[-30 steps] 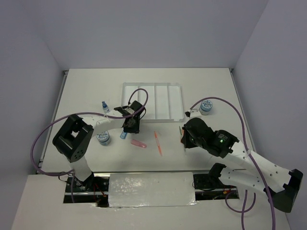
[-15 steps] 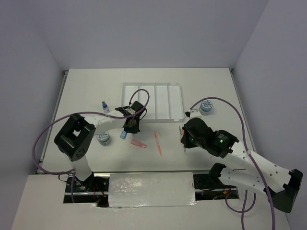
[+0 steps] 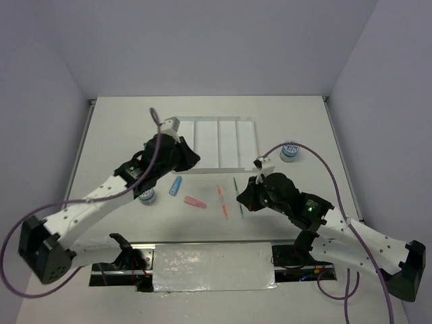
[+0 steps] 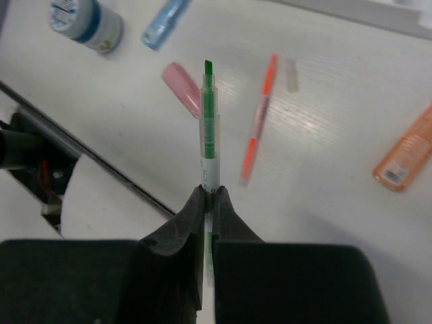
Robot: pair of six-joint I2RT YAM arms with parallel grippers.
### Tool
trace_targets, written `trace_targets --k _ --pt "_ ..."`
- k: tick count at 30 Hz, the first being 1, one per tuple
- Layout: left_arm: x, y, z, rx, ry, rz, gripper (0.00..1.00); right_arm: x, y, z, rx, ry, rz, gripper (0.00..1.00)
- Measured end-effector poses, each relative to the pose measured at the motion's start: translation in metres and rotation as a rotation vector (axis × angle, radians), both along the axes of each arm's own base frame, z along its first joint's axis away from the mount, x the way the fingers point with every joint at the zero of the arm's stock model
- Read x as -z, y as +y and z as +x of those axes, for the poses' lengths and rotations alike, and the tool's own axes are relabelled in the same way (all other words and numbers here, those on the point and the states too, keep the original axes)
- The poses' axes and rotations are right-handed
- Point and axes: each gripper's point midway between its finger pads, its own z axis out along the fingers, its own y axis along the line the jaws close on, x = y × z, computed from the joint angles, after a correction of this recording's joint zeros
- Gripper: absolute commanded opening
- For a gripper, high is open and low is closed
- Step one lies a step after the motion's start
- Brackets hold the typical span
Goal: Sort the stationery into containers
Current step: Close the pen cap on the pen.
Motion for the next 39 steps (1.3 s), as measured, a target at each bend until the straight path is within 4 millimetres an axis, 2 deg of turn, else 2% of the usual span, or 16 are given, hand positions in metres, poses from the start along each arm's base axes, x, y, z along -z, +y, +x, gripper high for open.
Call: trace_targets --k 3,6,11,17,23,29,39 --pt "-0.061 -0.002 -0.008 -0.005 -0.152 -0.206 0.00 -0.007 0.024 -0.009 -0.065 -0.037 0.088 0.00" --pt "-0.085 -0.003 -0.019 0.001 -0.215 -0.356 0.00 -0.015 0.049 -0.025 -0.144 -0.065 0.152 0.00" --pt "-0.080 -0.007 -0.030 0.026 -0.199 -0.438 0.00 -0.030 0.080 -0.037 -0.187 -0.117 0.199 0.00" --pt "-0.096 -0.008 -0.043 0.069 -0.235 -0.508 0.00 -0.051 0.099 -0.024 -0.145 -0.160 0.216 0.00" --pt "-0.106 -0.007 -0.049 0.095 -0.271 -0.543 0.00 -0.056 0.100 -0.016 -0.109 -0.189 0.223 0.00" --pt "-0.103 -0.009 -0.051 0.110 -0.267 -0.546 0.00 -0.065 0.102 -0.014 -0.106 -0.205 0.238 0.00" --pt "-0.097 -0.017 -0.052 0.145 -0.245 -0.546 0.00 -0.069 0.105 -0.012 -0.111 -0.217 0.232 0.00"
